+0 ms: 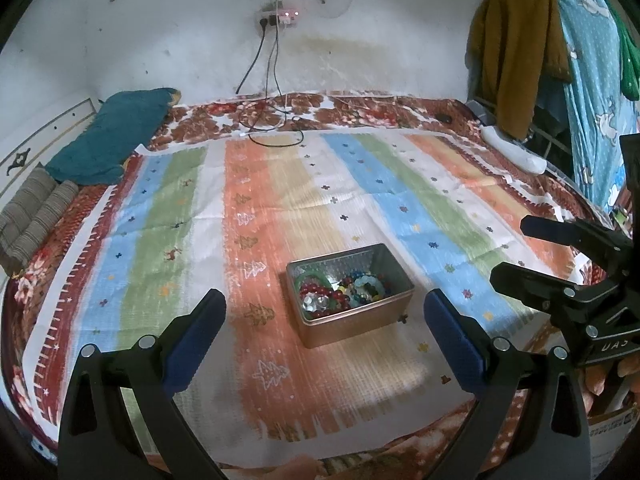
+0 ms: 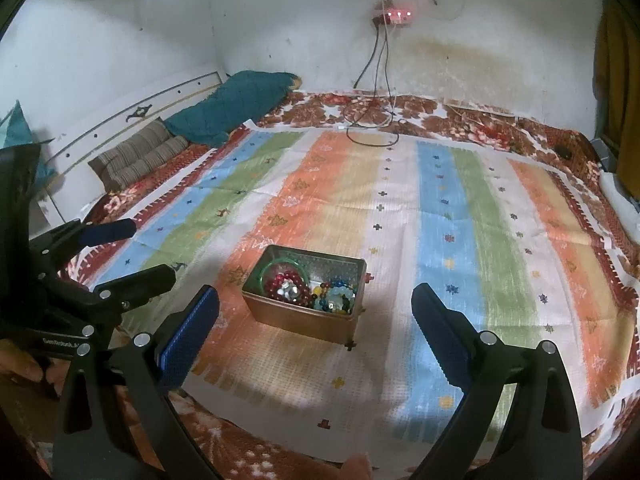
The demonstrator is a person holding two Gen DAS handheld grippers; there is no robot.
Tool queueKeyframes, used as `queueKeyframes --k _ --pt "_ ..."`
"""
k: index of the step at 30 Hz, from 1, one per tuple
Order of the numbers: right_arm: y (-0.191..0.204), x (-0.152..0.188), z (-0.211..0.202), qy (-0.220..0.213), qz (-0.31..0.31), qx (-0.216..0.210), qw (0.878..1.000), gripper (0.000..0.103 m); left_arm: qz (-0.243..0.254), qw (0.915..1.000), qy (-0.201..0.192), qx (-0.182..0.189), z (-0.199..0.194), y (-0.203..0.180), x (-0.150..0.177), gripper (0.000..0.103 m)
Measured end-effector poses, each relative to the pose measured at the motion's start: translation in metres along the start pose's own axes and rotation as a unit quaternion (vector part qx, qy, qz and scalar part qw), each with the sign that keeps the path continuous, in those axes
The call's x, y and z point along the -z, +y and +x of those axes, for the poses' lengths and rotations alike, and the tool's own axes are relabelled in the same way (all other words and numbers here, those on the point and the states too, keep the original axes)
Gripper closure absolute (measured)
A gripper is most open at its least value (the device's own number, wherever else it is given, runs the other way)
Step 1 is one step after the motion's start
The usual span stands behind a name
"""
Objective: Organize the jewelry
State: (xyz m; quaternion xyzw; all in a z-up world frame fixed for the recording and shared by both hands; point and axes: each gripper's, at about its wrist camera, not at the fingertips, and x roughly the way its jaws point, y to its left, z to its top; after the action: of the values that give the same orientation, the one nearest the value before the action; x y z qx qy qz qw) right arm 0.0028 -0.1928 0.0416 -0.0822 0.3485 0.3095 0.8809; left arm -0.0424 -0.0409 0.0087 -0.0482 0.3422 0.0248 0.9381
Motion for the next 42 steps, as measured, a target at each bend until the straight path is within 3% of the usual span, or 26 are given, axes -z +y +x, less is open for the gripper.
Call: queueKeyframes --k 11,42 --pt "0.003 0.002 -0.005 -0.011 -0.001 -0.006 1.0 0.005 0.002 0.9998 -0.017 -0.002 -0.007 -0.002 0.001 0.006" --pt "0.0 0.005 -0.013 -0.029 0.009 -0.019 0.999 0.005 0.005 0.9998 -0.017 0.008 -0.01 -0.001 0.001 0.006"
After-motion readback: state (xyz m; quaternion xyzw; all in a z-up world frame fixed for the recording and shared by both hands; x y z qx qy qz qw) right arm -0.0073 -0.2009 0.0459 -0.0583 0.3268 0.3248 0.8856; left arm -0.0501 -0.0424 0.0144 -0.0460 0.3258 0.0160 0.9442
